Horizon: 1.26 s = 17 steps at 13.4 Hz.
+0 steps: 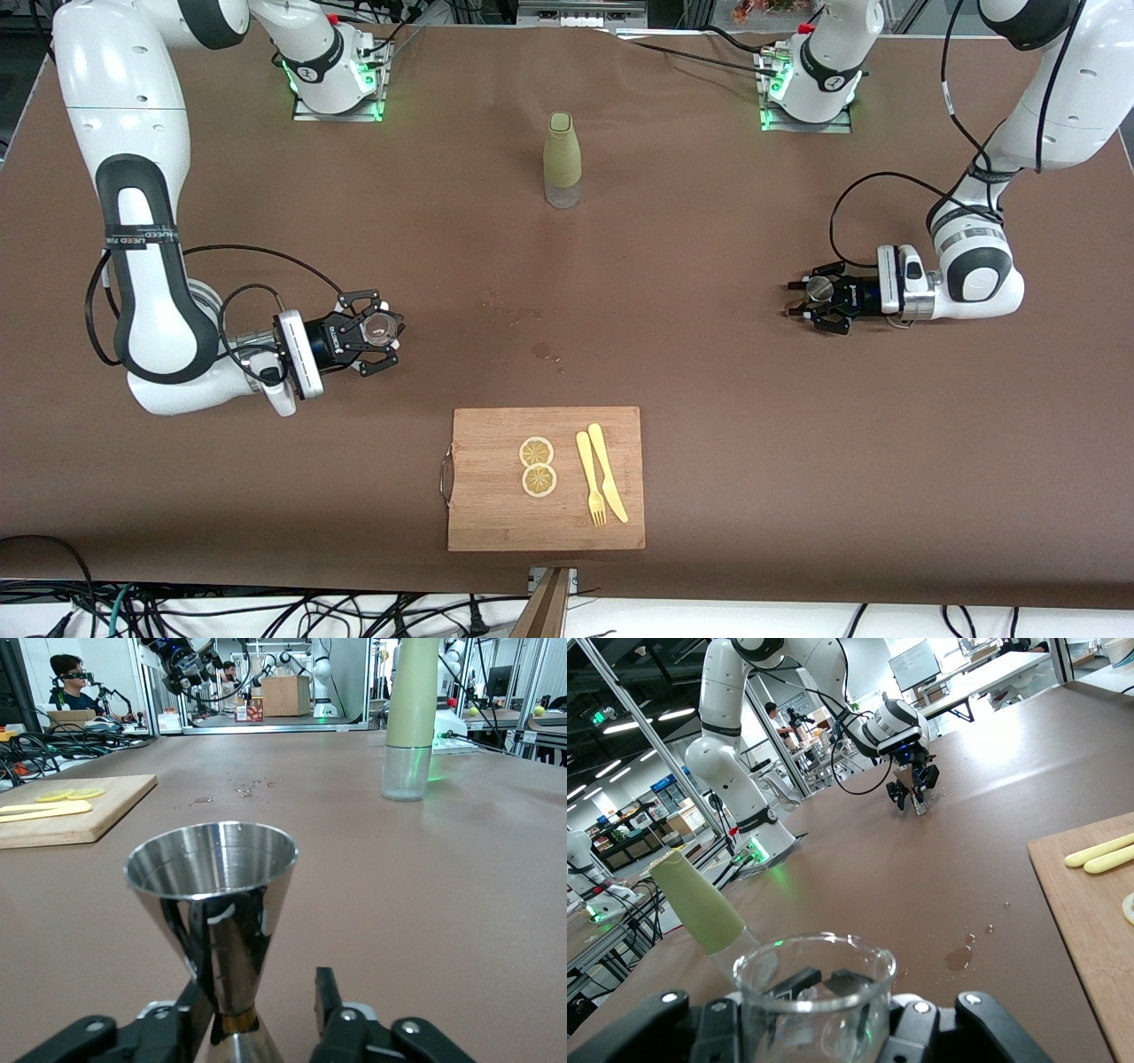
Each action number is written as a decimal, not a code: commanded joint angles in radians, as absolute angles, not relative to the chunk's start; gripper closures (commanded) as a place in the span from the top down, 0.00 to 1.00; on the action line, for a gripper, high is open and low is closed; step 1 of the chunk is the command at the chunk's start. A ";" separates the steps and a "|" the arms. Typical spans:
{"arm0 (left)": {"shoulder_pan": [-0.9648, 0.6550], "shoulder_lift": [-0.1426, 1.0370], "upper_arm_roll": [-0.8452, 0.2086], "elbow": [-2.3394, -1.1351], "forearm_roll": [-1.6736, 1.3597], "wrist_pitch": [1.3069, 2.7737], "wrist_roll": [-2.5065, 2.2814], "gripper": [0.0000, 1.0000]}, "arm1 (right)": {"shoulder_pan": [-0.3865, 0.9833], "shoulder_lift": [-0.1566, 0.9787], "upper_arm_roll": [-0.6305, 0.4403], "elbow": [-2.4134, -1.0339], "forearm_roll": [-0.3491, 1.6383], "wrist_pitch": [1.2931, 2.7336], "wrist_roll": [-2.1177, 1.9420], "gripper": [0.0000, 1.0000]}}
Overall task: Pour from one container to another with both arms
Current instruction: 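Lift the beaker with the right gripper while the left gripper lifts the jigger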
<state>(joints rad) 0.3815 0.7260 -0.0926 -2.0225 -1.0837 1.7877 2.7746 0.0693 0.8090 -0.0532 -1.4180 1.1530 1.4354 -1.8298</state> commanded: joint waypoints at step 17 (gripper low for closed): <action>0.410 0.693 -0.083 -2.048 -1.077 1.707 2.951 0.00 | 0.075 0.790 -0.046 -1.410 1.155 1.420 -1.747 0.06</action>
